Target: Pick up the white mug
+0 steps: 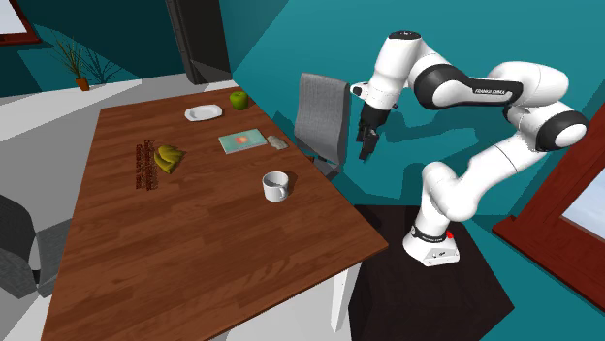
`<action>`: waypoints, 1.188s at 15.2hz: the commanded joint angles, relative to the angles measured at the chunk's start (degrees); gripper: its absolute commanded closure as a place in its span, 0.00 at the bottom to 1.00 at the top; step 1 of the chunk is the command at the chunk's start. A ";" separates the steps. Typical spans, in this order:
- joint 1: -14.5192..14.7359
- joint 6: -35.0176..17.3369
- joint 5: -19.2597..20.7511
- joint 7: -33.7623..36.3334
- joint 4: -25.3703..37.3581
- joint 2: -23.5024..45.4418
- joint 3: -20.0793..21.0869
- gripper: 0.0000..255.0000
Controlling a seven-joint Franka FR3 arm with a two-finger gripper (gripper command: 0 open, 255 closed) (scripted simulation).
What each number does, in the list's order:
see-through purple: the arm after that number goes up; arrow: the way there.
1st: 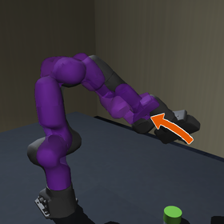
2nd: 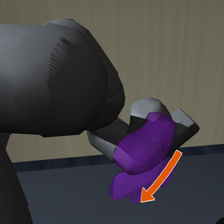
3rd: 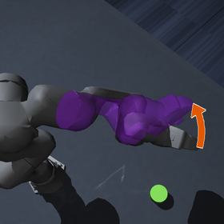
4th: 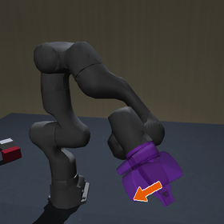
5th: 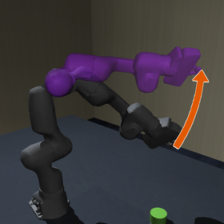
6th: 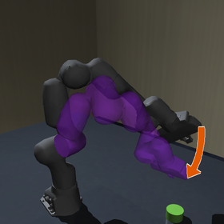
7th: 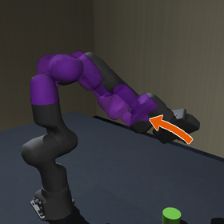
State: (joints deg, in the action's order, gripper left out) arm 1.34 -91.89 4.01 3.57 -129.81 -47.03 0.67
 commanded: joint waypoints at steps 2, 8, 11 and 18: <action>-0.10 -1.18 0.19 -0.71 0.30 1.83 -0.75 0.00; -0.42 -7.51 0.64 -5.07 3.62 13.66 -5.04 0.00; -0.45 -10.07 0.31 -7.36 6.26 20.02 -7.03 0.00; -0.62 -14.10 -2.14 -13.18 14.96 35.71 -11.01 0.00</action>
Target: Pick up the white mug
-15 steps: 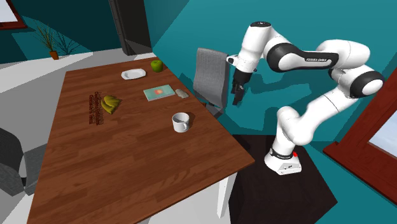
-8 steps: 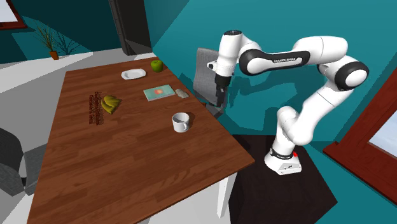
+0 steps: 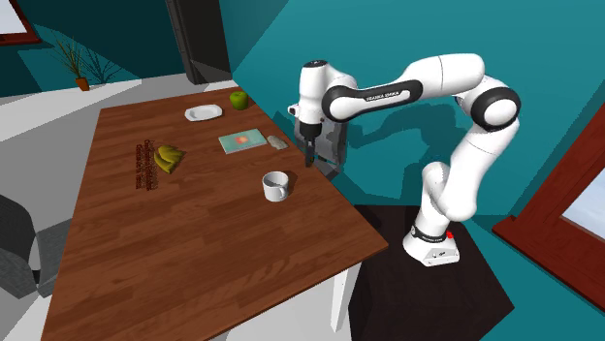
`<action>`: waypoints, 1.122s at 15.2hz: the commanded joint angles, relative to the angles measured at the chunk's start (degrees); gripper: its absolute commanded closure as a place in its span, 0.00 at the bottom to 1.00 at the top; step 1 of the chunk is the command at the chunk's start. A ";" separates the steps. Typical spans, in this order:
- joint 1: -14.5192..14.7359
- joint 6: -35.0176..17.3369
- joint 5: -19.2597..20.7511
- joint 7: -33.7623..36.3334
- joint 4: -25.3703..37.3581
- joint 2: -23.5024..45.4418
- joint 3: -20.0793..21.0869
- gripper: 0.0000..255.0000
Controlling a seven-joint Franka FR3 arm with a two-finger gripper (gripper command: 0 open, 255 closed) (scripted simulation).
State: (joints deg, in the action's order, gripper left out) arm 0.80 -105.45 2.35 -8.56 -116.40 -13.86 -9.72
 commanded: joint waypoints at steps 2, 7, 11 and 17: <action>-0.30 -1.11 -1.60 -2.80 4.69 7.21 -1.49 0.00; -1.41 -1.29 -4.90 -7.08 14.00 19.29 -2.94 0.00; -3.02 -0.03 -7.63 -10.05 23.18 29.39 -3.24 0.00; -3.52 -3.09 -8.47 -10.89 22.77 32.57 -3.04 0.00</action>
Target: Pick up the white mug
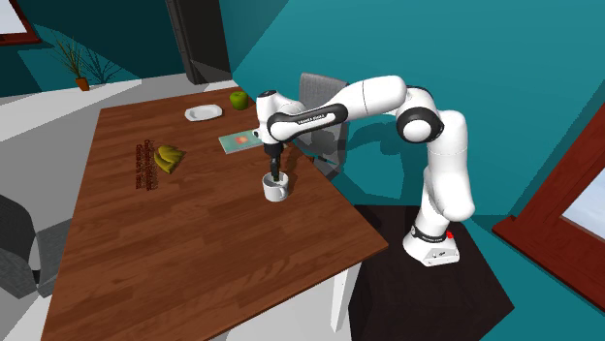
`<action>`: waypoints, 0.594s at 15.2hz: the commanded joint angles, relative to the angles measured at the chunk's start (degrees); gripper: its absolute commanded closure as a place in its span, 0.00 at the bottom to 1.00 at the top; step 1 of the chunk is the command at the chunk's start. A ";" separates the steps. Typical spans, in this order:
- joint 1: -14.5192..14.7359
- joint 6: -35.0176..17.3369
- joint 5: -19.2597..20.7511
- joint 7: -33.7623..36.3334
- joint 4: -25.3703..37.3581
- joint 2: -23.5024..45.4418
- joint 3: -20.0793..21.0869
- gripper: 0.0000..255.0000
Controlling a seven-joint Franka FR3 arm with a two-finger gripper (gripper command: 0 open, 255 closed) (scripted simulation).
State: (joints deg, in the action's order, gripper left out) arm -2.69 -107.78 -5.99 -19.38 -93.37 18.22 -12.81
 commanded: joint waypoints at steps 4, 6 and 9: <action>-0.02 -2.55 -0.29 -0.22 -1.58 0.98 0.11 0.00; -0.02 -2.49 -0.29 -0.21 -1.53 0.97 0.11 1.00; -0.01 -2.52 -0.28 -0.21 -1.60 0.93 0.11 1.00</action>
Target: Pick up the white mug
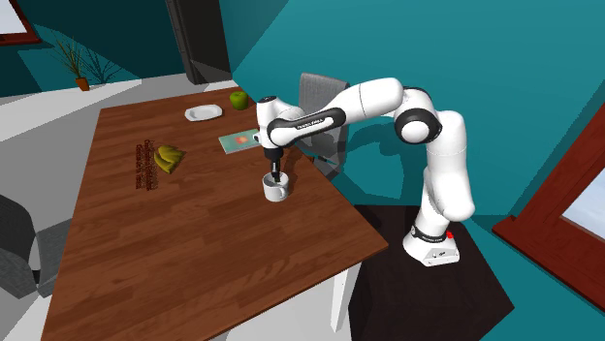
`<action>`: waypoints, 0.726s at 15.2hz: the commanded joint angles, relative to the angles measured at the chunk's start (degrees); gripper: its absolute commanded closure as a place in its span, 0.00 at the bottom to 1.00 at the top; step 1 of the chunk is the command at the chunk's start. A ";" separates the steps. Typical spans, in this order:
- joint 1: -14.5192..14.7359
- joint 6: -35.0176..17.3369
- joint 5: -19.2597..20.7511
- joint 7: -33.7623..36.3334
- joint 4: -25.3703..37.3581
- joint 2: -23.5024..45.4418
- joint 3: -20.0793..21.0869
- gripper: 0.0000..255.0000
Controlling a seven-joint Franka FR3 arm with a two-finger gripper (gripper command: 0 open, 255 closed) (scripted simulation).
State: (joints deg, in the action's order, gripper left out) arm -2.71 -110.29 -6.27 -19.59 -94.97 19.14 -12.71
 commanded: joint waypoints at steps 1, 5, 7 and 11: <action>0.00 -0.01 0.00 0.00 -0.01 0.01 0.00 1.00; 0.00 -0.01 0.00 0.00 -0.01 0.01 0.01 1.00; 0.00 0.65 0.05 0.05 0.52 -0.14 -0.02 1.00; -0.02 3.46 0.28 0.27 2.66 -0.82 -0.11 1.00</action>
State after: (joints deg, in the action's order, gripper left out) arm -2.65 -107.67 -6.04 -19.28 -92.99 18.47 -12.77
